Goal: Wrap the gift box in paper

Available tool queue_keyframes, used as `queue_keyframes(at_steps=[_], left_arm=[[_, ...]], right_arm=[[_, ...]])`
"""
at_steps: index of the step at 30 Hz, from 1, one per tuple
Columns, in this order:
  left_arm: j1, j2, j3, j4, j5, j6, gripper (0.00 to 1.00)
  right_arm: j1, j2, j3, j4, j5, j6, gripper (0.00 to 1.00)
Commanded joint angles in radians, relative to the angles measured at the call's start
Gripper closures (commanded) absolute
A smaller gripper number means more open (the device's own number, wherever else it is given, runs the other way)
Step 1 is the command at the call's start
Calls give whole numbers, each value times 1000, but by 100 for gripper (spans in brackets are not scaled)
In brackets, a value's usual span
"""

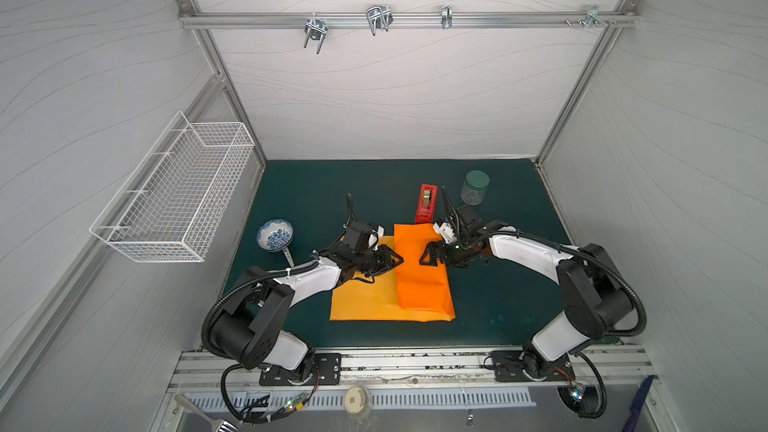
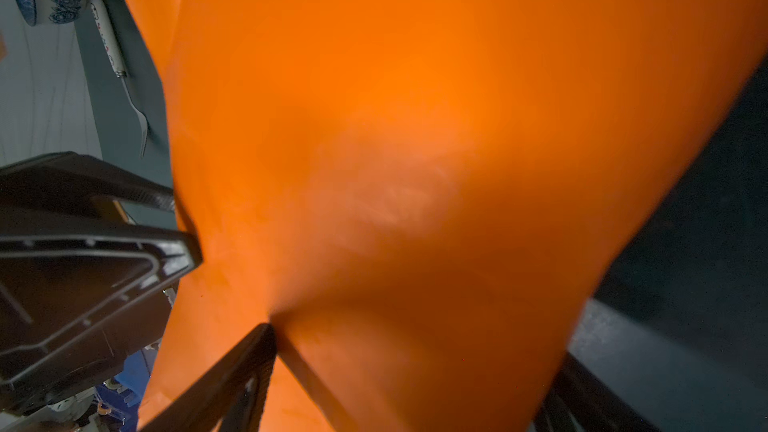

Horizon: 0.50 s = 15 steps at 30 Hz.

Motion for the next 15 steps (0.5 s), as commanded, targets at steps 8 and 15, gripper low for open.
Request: queue_keyframes(at_steps=[8,15], left_arm=[[-11,-8,8,-67,-5,1,36],[-30,28,14,-85,-38,17,56]], right_arm=[[74,49,5,-17,93,12,8],[78,41,24,-22,104,21,8]])
